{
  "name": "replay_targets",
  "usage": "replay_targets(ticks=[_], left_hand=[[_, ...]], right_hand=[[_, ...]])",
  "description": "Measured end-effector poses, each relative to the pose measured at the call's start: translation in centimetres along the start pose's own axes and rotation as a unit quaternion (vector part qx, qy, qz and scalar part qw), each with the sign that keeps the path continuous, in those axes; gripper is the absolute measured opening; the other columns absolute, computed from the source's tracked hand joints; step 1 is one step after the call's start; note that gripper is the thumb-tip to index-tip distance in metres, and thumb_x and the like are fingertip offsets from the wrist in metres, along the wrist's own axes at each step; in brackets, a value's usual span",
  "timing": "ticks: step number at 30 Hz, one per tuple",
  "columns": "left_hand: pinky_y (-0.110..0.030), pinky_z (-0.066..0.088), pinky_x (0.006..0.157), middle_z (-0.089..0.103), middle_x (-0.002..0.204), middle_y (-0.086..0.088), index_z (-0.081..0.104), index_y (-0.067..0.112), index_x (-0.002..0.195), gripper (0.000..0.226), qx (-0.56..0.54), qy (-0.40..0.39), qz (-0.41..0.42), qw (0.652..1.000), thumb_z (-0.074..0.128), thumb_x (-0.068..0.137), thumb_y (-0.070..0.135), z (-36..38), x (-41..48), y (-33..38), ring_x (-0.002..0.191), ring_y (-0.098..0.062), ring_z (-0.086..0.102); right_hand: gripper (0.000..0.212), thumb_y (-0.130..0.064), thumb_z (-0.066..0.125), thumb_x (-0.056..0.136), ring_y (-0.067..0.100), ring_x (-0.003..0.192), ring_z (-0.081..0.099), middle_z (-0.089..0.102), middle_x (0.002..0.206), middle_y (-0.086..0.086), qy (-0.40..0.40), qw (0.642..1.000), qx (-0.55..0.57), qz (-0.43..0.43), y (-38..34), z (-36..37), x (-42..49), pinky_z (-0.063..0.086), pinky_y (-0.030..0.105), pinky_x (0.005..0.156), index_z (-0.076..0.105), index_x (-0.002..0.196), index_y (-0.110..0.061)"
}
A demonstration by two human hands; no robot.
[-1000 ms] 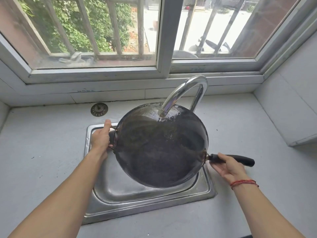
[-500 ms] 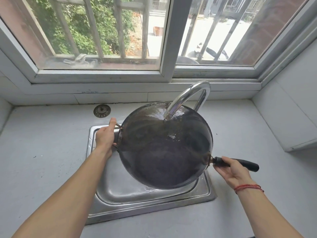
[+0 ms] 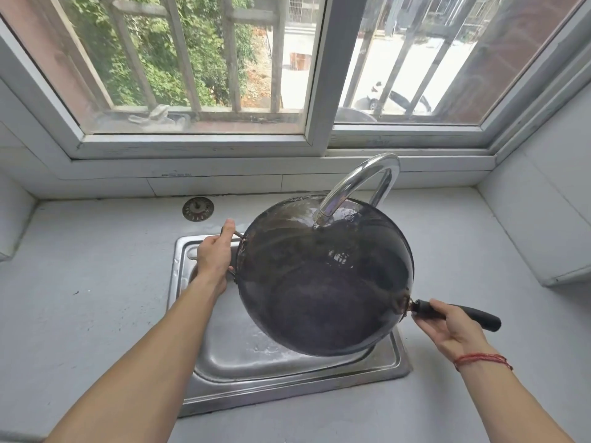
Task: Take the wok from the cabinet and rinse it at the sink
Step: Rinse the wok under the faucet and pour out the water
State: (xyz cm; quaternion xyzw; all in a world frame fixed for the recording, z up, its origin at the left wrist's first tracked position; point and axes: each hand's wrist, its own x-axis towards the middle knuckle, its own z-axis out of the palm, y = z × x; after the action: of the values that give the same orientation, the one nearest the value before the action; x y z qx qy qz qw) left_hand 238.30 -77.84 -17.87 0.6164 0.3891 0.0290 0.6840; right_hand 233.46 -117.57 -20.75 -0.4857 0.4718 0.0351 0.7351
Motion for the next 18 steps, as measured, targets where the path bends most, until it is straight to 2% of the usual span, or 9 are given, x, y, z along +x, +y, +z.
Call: replay_targets(ticks=[1, 5, 7, 9, 12, 14, 16, 18], left_hand=[[-0.014, 0.03, 0.029, 0.042, 0.065, -0.002, 0.056, 0.005, 0.103, 0.042, 0.006, -0.001, 0.005, 1.0, 0.059, 0.096, 0.046, 0.09, -0.12, 0.02, 0.025, -0.001, 0.04], [-0.016, 0.035, 0.034, 0.043, 0.068, 0.0, 0.06, 0.005, 0.099, 0.045, 0.014, -0.009, 0.012, 1.0, 0.058, 0.095, 0.05, 0.06, -0.08, -0.17, 0.035, -0.003, 0.045], [-0.015, 0.034, 0.035, 0.042, 0.068, 0.0, 0.062, 0.004, 0.103, 0.049, 0.021, -0.011, 0.009, 1.0, 0.058, 0.094, 0.052, -0.01, -0.07, -0.29, 0.04, -0.006, 0.045], [-0.014, 0.032, 0.032, 0.041, 0.067, 0.0, 0.06, 0.006, 0.1, 0.044, 0.018, -0.011, 0.015, 1.0, 0.058, 0.095, 0.049, -0.02, -0.21, -0.31, 0.031, -0.001, 0.042], [-0.015, 0.034, 0.03, 0.045, 0.069, -0.001, 0.06, 0.005, 0.102, 0.042, 0.009, -0.008, 0.015, 1.0, 0.059, 0.096, 0.046, -0.04, -0.48, -0.25, 0.028, 0.0, 0.043], [-0.015, 0.033, 0.03, 0.046, 0.068, -0.001, 0.06, 0.005, 0.102, 0.04, 0.006, -0.007, 0.014, 1.0, 0.058, 0.097, 0.045, -0.11, -0.58, -0.19, 0.027, 0.0, 0.044], [-0.014, 0.033, 0.03, 0.048, 0.063, -0.002, 0.059, 0.005, 0.103, 0.04, 0.002, -0.005, 0.012, 1.0, 0.058, 0.097, 0.045, -0.15, -0.68, -0.16, 0.027, 0.0, 0.043], [-0.014, 0.032, 0.03, 0.051, 0.057, -0.002, 0.059, 0.004, 0.106, 0.041, -0.001, -0.004, 0.012, 1.0, 0.058, 0.097, 0.045, -0.19, -0.61, -0.21, 0.027, 0.0, 0.044]], right_hand=[[0.003, 0.003, 0.056, 0.093, 0.023, 0.057, 0.072, 0.07, 0.062, 0.015, 0.001, 1.0, -0.001, 0.001, -0.01, -0.1, 0.07, 0.061, 0.044, 0.062, 0.054, 0.092, 0.001], [0.005, 0.002, 0.056, 0.093, 0.027, 0.068, 0.073, 0.071, 0.064, 0.016, 0.007, 1.0, -0.009, 0.01, 0.16, -0.38, 0.29, 0.058, 0.04, 0.05, 0.054, 0.097, 0.001], [0.008, 0.002, 0.057, 0.092, 0.03, 0.081, 0.07, 0.071, 0.065, 0.017, 0.01, 1.0, -0.01, 0.009, 0.2, -0.47, 0.52, 0.056, 0.043, 0.055, 0.054, 0.1, 0.001], [0.008, 0.003, 0.056, 0.092, 0.031, 0.085, 0.068, 0.071, 0.065, 0.017, 0.01, 1.0, -0.009, 0.008, 0.19, -0.45, 0.64, 0.056, 0.045, 0.061, 0.054, 0.1, 0.001], [0.006, 0.004, 0.055, 0.092, 0.03, 0.078, 0.07, 0.07, 0.064, 0.016, 0.007, 1.0, -0.004, 0.007, 0.35, -0.49, 0.78, 0.058, 0.047, 0.068, 0.054, 0.097, 0.001], [0.007, 0.004, 0.056, 0.091, 0.027, 0.066, 0.073, 0.07, 0.064, 0.016, 0.009, 1.0, -0.003, 0.007, 0.41, -0.5, 0.9, 0.057, 0.046, 0.064, 0.053, 0.097, 0.001], [0.006, 0.005, 0.056, 0.092, 0.026, 0.062, 0.072, 0.07, 0.065, 0.017, 0.008, 1.0, -0.002, 0.004, 0.4, -0.42, 0.94, 0.059, 0.046, 0.064, 0.053, 0.095, 0.001], [0.005, 0.005, 0.055, 0.092, 0.027, 0.066, 0.072, 0.07, 0.069, 0.019, 0.011, 1.0, -0.003, -0.002, 0.39, -0.34, 0.96, 0.057, 0.047, 0.077, 0.053, 0.095, 0.001]])
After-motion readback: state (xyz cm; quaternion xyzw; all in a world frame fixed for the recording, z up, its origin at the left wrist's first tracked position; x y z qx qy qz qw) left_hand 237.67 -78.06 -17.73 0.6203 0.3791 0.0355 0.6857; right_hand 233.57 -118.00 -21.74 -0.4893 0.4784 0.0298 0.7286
